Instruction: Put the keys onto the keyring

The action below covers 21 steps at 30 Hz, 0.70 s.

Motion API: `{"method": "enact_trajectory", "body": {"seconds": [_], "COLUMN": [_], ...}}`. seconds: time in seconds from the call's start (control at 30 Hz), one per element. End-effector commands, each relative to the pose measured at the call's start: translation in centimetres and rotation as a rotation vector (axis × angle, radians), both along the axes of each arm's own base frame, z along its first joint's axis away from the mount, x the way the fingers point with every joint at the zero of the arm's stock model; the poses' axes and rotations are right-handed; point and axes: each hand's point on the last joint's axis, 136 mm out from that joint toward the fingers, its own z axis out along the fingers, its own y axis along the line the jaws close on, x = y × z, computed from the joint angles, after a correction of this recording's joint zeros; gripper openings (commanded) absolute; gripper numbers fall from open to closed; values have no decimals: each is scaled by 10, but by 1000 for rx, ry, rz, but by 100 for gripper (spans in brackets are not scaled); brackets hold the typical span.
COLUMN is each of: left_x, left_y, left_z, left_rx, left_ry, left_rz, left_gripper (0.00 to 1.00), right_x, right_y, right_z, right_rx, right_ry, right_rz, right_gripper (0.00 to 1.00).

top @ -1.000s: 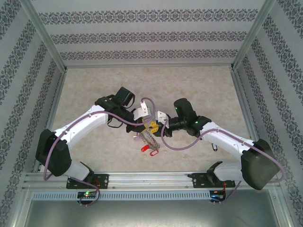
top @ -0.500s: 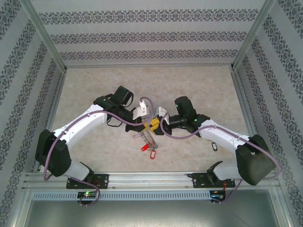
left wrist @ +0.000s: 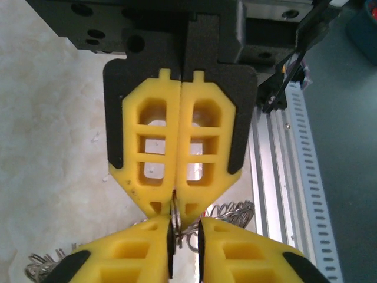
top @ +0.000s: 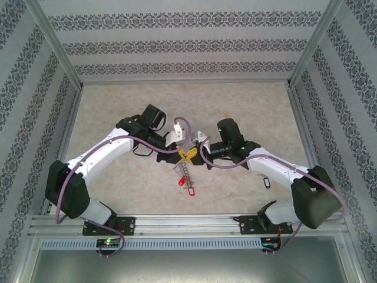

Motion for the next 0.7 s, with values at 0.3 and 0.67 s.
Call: {"method": "enact_trajectory", "body": {"seconds": [0.3,0.67], "left_x": [15,24], "left_y": [8,7], "left_z": [3,16], "left_rx": [-100,-129], "left_ry": [-17,-103], "left_rz": [141,140], "left_gripper": [33,34], "right_x": [13,7], "right_y": [2,7], "right_z": [22,19], "right_rx": [124,120], "right_ry": [65,31], "right_rz": [-5,12], "right_gripper": [0,0]}}
